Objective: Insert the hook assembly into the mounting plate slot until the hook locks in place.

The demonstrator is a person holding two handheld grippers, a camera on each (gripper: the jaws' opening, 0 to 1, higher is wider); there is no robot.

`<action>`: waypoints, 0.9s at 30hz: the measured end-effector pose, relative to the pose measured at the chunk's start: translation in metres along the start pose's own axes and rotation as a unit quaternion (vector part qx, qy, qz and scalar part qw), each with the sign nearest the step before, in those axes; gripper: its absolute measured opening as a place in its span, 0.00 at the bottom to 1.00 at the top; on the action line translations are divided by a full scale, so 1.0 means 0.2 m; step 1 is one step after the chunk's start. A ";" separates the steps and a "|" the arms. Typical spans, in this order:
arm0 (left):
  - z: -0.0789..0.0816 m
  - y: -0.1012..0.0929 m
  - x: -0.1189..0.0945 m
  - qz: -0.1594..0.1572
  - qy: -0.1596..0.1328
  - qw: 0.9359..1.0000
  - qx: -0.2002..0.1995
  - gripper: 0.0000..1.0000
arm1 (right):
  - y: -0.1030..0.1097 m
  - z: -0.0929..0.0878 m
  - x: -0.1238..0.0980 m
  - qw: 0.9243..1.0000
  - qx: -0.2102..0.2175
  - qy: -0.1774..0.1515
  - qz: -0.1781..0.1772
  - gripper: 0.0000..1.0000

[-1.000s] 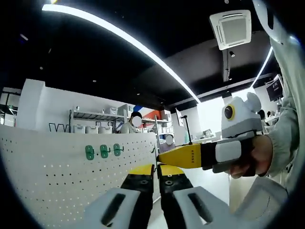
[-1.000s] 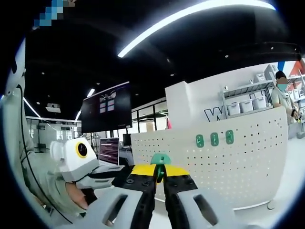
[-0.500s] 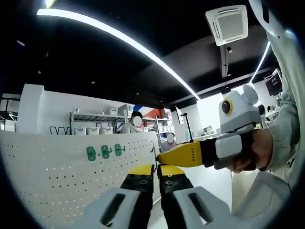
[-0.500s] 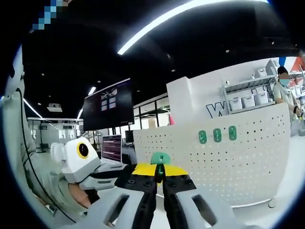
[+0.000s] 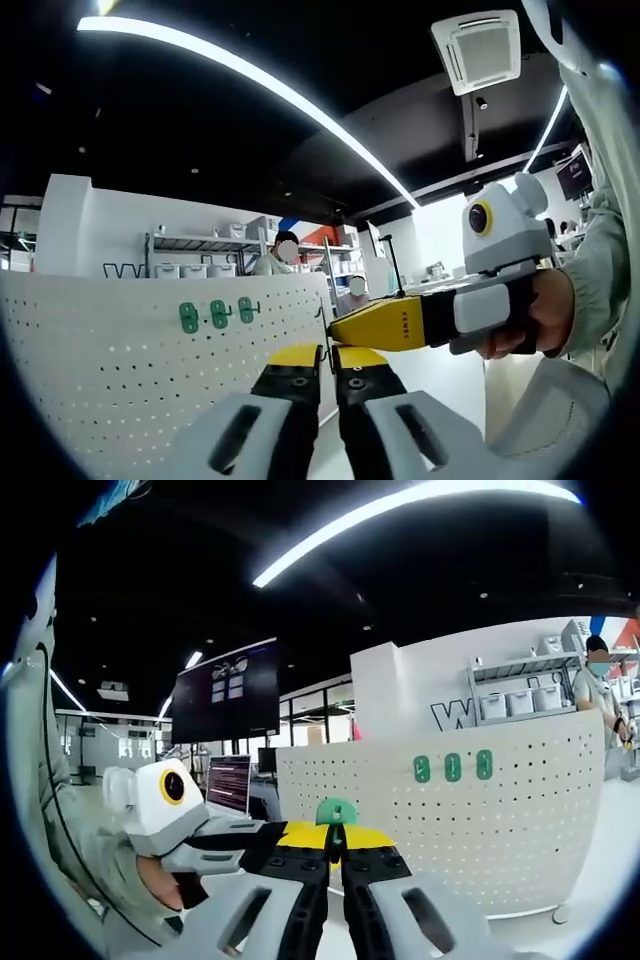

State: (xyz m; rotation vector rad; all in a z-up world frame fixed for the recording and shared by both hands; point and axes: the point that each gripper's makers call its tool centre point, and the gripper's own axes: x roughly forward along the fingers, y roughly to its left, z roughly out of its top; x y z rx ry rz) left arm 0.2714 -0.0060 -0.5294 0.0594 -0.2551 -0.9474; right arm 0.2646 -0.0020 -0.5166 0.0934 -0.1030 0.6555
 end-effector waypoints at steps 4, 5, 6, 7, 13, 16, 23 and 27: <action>-0.03 -0.02 0.00 -0.006 0.011 1.000 0.004 0.11 | -0.03 0.01 0.00 1.000 0.008 -0.005 -0.007 0.00; -0.03 -0.02 0.00 -0.006 0.012 1.000 0.003 0.12 | -0.03 0.01 0.00 1.000 0.009 -0.005 -0.008 0.00; -0.03 -0.03 0.00 -0.008 0.012 1.000 0.002 0.12 | -0.04 0.01 0.00 1.000 0.009 -0.005 -0.011 0.00; -0.03 -0.03 0.00 -0.008 0.013 1.000 0.000 0.13 | -0.04 0.01 0.00 1.000 0.009 -0.006 -0.014 0.00; -0.06 -0.03 -0.01 -0.004 0.022 1.000 -0.004 0.20 | -0.07 0.01 -0.01 1.000 0.013 -0.007 -0.020 0.00; -0.07 -0.03 -0.02 -0.001 0.025 1.000 -0.006 0.23 | -0.07 0.01 -0.01 1.000 0.014 -0.007 -0.021 0.00; -0.10 0.00 -0.04 0.013 0.034 0.999 -0.010 0.31 | -0.08 0.01 -0.02 1.000 0.007 -0.005 -0.022 0.00; -0.13 0.02 -0.07 0.027 0.044 0.999 -0.014 0.38 | -0.10 0.01 -0.02 1.000 0.002 -0.005 -0.026 0.00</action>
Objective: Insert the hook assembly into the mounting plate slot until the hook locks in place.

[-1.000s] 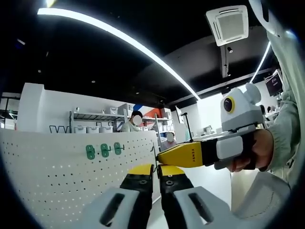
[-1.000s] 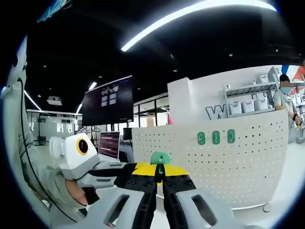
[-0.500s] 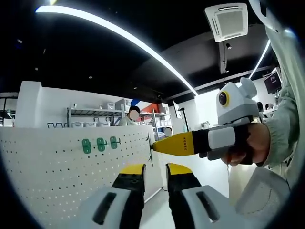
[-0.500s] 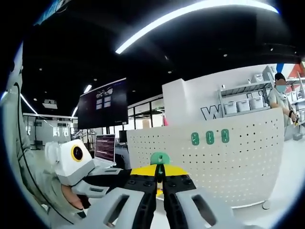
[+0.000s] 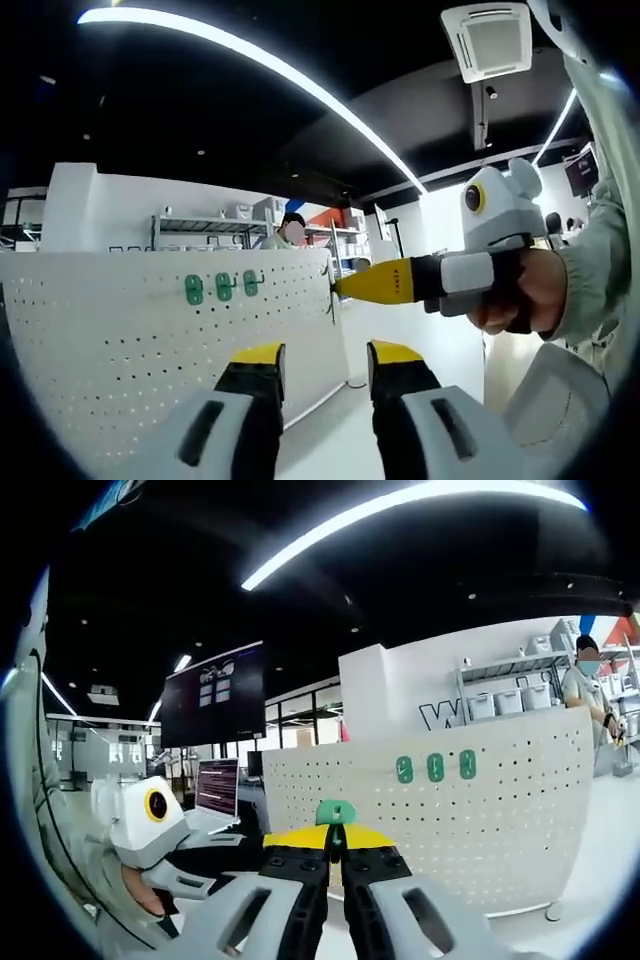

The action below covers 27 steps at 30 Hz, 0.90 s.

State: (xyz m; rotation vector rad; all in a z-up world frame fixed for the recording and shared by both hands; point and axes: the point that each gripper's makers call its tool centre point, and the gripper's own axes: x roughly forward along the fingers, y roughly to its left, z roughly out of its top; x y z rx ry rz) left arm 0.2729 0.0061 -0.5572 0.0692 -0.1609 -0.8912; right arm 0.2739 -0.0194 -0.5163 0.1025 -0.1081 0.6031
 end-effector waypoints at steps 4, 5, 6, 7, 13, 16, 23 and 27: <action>-0.04 0.02 -0.02 0.015 0.012 1.000 -0.002 0.45 | -0.04 0.00 0.00 1.000 -0.007 0.004 -0.010 0.00; -0.05 0.03 -0.03 0.018 0.013 1.000 -0.004 0.46 | -0.05 0.00 0.00 1.000 -0.007 0.004 -0.012 0.00; -0.05 0.03 -0.04 0.020 0.014 1.000 -0.005 0.47 | -0.07 0.00 0.00 1.000 -0.009 0.004 -0.017 0.00; -0.06 0.04 -0.04 0.022 0.016 1.000 -0.006 0.47 | -0.08 0.00 0.00 1.000 -0.009 0.005 -0.019 0.00; -0.10 0.07 -0.09 0.043 0.025 0.999 -0.009 0.53 | -0.17 0.02 0.00 0.999 -0.012 0.003 -0.038 0.00; -0.12 0.09 -0.10 0.051 0.032 0.998 -0.010 0.56 | -0.21 0.03 0.00 0.999 -0.014 0.001 -0.048 0.00; -0.15 0.11 -0.12 0.061 0.036 0.997 -0.015 0.57 | -0.29 0.05 0.00 0.998 -0.017 -0.001 -0.068 0.00; -0.17 0.12 -0.14 0.067 0.037 0.997 -0.017 0.57 | -0.34 0.07 0.01 0.997 -0.017 -0.003 -0.078 0.00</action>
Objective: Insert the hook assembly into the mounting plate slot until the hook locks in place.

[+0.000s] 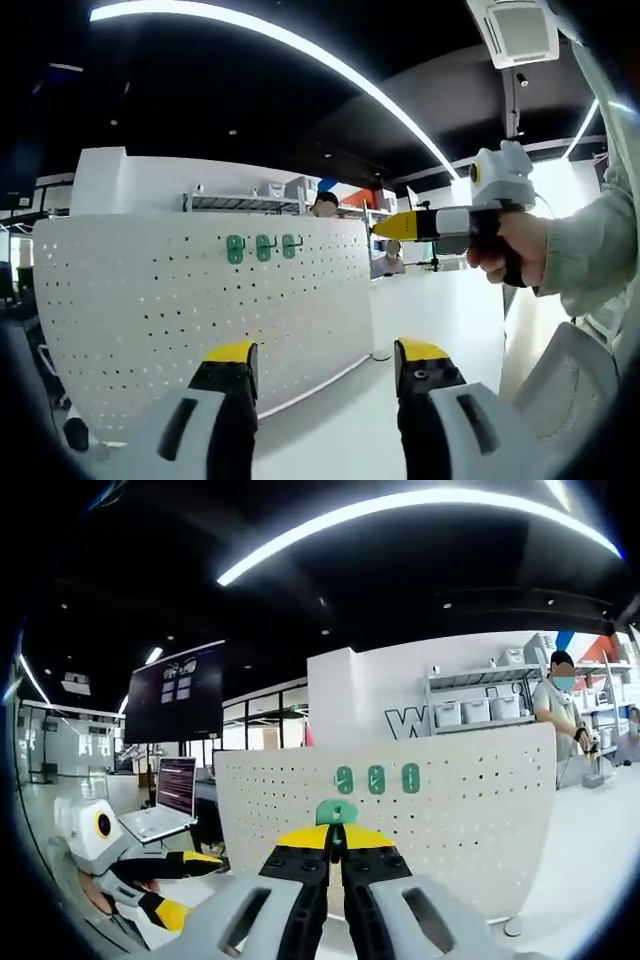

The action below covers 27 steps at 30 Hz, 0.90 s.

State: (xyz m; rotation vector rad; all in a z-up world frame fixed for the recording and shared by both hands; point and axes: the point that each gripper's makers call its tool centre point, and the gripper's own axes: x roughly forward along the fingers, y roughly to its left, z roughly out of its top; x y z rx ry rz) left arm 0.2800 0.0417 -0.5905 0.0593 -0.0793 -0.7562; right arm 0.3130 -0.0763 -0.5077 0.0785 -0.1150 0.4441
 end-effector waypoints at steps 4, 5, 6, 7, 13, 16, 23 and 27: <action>-0.02 0.01 -0.01 0.003 0.003 1.000 -0.003 0.57 | -0.04 0.02 0.02 1.000 -0.001 -0.003 -0.009 0.00; -0.03 0.01 -0.01 0.003 0.003 1.000 -0.003 0.57 | -0.04 0.02 0.02 1.000 -0.002 -0.003 -0.011 0.00; -0.03 0.01 -0.01 0.003 0.003 1.000 -0.004 0.57 | -0.05 0.02 0.03 1.000 -0.003 -0.003 -0.012 0.00; -0.04 0.01 -0.01 0.003 0.005 1.000 -0.004 0.57 | -0.06 0.02 0.04 1.000 -0.004 -0.003 -0.015 0.00; -0.07 0.01 0.00 0.000 0.010 1.000 0.003 0.58 | -0.12 0.04 0.06 1.000 -0.006 -0.006 -0.027 0.00; -0.08 0.02 -0.01 0.004 0.014 1.000 0.000 0.58 | -0.14 0.05 0.08 0.999 -0.009 -0.007 -0.033 0.00; -0.12 0.03 -0.01 0.007 0.020 1.000 0.000 0.58 | -0.20 0.05 0.11 0.999 -0.009 -0.007 -0.044 0.00; -0.14 0.03 -0.01 0.005 0.024 1.000 0.004 0.59 | -0.22 0.05 0.13 0.999 -0.014 -0.006 -0.048 0.00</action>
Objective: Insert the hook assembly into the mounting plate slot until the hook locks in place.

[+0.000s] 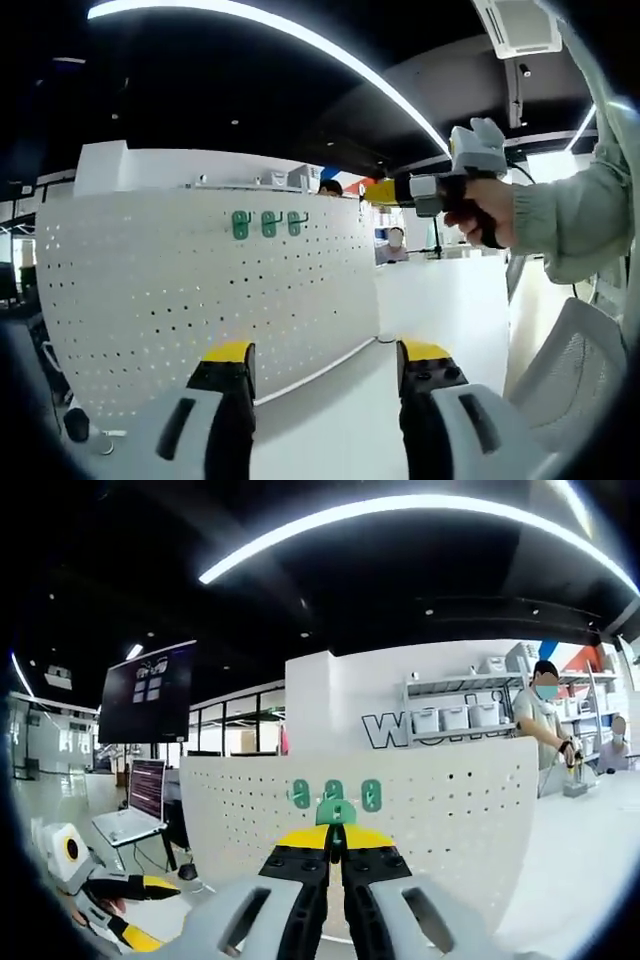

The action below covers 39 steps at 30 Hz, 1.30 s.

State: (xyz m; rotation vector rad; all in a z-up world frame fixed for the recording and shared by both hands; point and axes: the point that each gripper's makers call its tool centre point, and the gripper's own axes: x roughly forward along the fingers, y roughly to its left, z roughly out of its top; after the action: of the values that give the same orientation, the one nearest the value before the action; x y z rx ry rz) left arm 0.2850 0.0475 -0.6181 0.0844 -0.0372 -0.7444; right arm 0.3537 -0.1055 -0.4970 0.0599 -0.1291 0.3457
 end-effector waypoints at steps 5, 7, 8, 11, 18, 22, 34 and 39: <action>-0.05 -0.02 0.00 -0.005 0.007 1.000 0.013 0.59 | -0.05 -0.01 0.06 1.000 -0.003 0.002 -0.010 0.00; -0.06 -0.01 0.01 -0.005 0.010 1.000 0.016 0.59 | -0.07 -0.01 0.07 1.000 -0.002 0.002 -0.018 0.00; -0.06 -0.01 0.01 -0.005 0.010 1.000 0.016 0.59 | -0.08 -0.01 0.08 1.000 -0.001 0.001 -0.019 0.00; -0.08 -0.02 0.01 -0.008 0.013 1.000 0.017 0.58 | -0.10 0.00 0.11 1.000 -0.004 0.003 -0.026 0.00; -0.10 -0.03 0.02 -0.016 0.018 1.000 0.017 0.57 | -0.18 0.01 0.17 0.999 0.000 -0.002 -0.040 0.01; -0.11 -0.04 0.03 -0.020 0.020 0.999 0.020 0.57 | -0.19 0.01 0.19 0.999 -0.006 -0.001 -0.043 0.01; -0.12 -0.03 0.03 -0.020 0.022 0.999 0.016 0.57 | -0.28 0.06 0.31 0.998 -0.011 -0.010 -0.062 0.01; -0.12 -0.03 0.03 -0.019 0.021 0.999 0.015 0.58 | -0.29 0.06 0.35 0.997 -0.051 -0.005 -0.066 0.01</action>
State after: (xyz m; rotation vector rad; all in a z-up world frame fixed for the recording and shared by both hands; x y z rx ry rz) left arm 0.2881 0.0405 -0.6428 0.1291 -0.0058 -0.7791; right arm 0.4380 -0.1380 -0.4785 -0.0299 -0.1520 0.2065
